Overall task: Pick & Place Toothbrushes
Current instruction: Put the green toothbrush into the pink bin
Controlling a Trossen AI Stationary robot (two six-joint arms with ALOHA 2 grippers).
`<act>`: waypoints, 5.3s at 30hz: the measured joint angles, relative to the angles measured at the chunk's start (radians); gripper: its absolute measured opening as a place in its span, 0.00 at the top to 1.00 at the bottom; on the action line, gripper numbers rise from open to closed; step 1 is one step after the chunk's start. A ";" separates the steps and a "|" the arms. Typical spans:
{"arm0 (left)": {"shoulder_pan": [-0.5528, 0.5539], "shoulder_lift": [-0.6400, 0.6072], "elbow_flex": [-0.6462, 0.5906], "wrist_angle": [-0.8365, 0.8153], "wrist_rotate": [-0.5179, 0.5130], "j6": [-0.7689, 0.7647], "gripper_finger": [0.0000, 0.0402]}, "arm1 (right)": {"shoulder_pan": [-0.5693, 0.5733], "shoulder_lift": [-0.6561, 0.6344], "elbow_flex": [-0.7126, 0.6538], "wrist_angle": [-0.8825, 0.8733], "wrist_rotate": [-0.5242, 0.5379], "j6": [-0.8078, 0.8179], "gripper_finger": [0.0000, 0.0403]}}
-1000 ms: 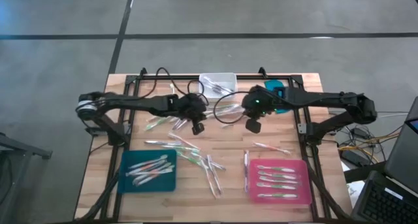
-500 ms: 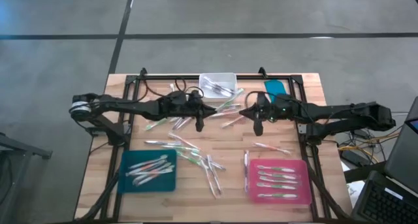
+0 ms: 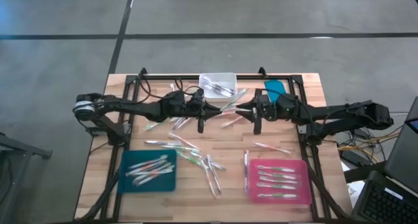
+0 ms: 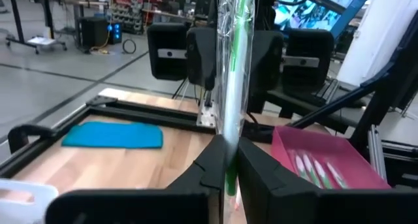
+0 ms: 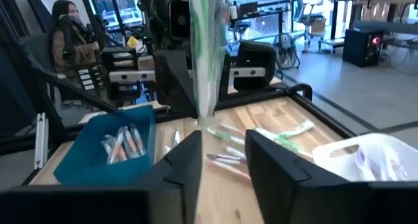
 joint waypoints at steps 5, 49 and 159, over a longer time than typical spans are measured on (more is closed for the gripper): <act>0.000 0.000 0.008 0.002 0.000 0.007 0.93 | 0.000 0.038 0.046 0.000 0.000 -0.003 0.58; 0.000 0.000 0.006 -0.019 0.007 0.006 0.85 | 0.005 0.219 0.204 0.012 -0.050 -0.054 0.94; 0.012 -0.043 -0.002 -0.306 -0.004 0.043 0.43 | 0.977 0.724 0.621 -1.414 -0.420 0.467 0.94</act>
